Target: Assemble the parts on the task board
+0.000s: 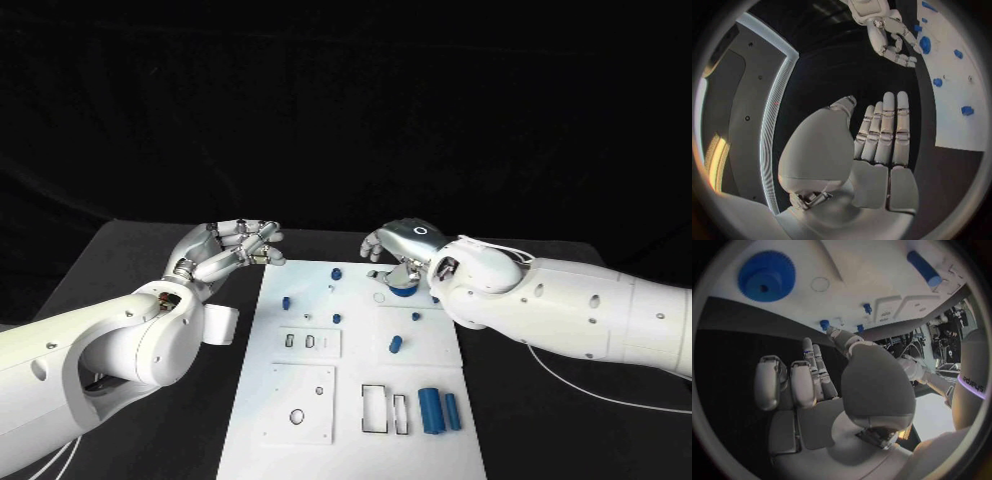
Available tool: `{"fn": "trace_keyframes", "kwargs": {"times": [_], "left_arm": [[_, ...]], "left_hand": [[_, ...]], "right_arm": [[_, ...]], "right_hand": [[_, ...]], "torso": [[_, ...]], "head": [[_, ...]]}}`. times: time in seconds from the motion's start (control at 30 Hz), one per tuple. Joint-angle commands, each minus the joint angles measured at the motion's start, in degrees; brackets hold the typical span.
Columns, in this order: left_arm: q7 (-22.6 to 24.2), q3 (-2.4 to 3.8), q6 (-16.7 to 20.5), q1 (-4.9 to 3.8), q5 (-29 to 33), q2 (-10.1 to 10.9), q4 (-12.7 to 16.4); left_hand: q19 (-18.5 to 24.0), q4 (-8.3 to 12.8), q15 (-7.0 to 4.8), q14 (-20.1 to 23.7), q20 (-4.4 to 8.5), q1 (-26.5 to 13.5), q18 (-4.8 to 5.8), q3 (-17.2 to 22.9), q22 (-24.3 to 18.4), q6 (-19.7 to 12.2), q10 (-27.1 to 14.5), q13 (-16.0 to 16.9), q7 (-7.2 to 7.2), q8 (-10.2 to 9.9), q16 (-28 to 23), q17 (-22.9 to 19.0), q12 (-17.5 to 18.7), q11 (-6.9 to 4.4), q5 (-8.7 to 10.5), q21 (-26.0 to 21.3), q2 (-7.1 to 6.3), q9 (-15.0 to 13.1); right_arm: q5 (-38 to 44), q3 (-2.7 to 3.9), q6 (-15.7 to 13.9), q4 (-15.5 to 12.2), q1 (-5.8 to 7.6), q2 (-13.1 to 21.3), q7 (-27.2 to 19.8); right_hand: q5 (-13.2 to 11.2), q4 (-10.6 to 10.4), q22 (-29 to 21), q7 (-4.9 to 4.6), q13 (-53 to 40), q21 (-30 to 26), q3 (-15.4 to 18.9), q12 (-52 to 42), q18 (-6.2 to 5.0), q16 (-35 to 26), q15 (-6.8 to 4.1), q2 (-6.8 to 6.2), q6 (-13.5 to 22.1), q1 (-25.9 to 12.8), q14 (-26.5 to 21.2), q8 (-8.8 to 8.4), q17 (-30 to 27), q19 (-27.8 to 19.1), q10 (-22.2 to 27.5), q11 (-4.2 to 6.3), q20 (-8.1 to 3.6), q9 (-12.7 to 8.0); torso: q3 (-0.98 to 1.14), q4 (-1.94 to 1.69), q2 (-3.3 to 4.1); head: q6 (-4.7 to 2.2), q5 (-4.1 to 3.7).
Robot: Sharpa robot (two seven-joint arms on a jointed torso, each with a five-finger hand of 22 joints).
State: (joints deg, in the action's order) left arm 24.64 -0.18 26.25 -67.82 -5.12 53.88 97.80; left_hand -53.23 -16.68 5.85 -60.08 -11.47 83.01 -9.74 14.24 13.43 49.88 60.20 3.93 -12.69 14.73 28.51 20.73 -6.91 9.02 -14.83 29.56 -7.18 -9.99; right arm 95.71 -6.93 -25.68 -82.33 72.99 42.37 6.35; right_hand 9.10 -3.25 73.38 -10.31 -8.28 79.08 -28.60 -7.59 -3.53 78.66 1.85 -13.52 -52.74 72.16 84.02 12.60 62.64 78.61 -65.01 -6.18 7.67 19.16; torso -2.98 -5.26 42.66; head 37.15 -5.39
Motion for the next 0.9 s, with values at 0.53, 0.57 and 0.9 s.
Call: {"fn": "trace_keyframes", "kwargs": {"times": [0.53, 0.57, 0.9], "left_arm": [[0.4, 0.04, -1.9, -0.07, 0.0, 0.0, -0.8], [0.4, 0.04, -2.0, -0.06, 0.0, 0.0, -0.9], [0.4, 0.04, -2.0, -0.06, 0.0, -0.1, -1.1]], "left_hand": [[0.6, 0.1, -0.07, 0.6, 0.01, -0.3, -0.5, 0.4, 0.1, -0.5, -0.3, -0.1, -0.13, -0.4, 0.4, 0.2, 0.5, 0.29, 0.33, 0.4, -0.42, 0.1], [0.6, 0.1, -0.07, 0.6, 0.01, -0.3, -0.5, 0.4, 0.1, -0.5, -0.3, -0.1, -0.13, -0.4, 0.4, 0.2, 0.5, 0.29, 0.33, 0.4, -0.42, 0.1], [0.6, 0.1, -0.07, 0.6, 0.01, -0.3, -0.5, 0.4, 0.1, -0.5, -0.3, -0.1, -0.13, -0.4, 0.4, 0.2, 0.5, 0.29, 0.33, 0.4, -0.42, 0.1]], "right_arm": [[-15.6, 0.36, 9.8, -4.3, 0.95, 9.0, 5.1], [-15.8, 0.36, 10.0, -4.1, 0.89, 8.9, 5.2], [-16.9, 0.24, 10.3, -1.7, 0.0, 6.9, 6.1]], "right_hand": [[4.5, -8.3, 5.1, 1.7, -28.8, 2.3, 21.6, -31.9, 0.51, 4.8, -2.29, 1.67, 5.5, 6.5, 2.5, 3.21, 7.9, 3.1, -0.4, 2.55, -2.0, 4.1], [4.9, -9.1, 5.2, 1.64, -30.9, 2.4, 22.8, -34.5, 0.56, 5.4, -2.25, 1.89, 5.8, 6.9, 2.7, 3.48, 9.4, 3.2, -0.1, 2.43, -1.89, 4.3], [6.1, -13.2, 8.5, 0.89, -60.2, 4.4, 29.4, -64.6, 1.27, 9.2, -1.37, 4.37, 7.4, 11.2, 4.4, 5.72, 19.5, 5.3, -9.1, 1.55, -1.11, 5.3]], "torso": [[0.52, 0.86, -0.19], [0.49, 0.83, -0.15], [0.37, 0.72, -0.18]], "head": [[-0.04, -0.26], [-0.08, -0.27], [0.19, -0.2]]}}
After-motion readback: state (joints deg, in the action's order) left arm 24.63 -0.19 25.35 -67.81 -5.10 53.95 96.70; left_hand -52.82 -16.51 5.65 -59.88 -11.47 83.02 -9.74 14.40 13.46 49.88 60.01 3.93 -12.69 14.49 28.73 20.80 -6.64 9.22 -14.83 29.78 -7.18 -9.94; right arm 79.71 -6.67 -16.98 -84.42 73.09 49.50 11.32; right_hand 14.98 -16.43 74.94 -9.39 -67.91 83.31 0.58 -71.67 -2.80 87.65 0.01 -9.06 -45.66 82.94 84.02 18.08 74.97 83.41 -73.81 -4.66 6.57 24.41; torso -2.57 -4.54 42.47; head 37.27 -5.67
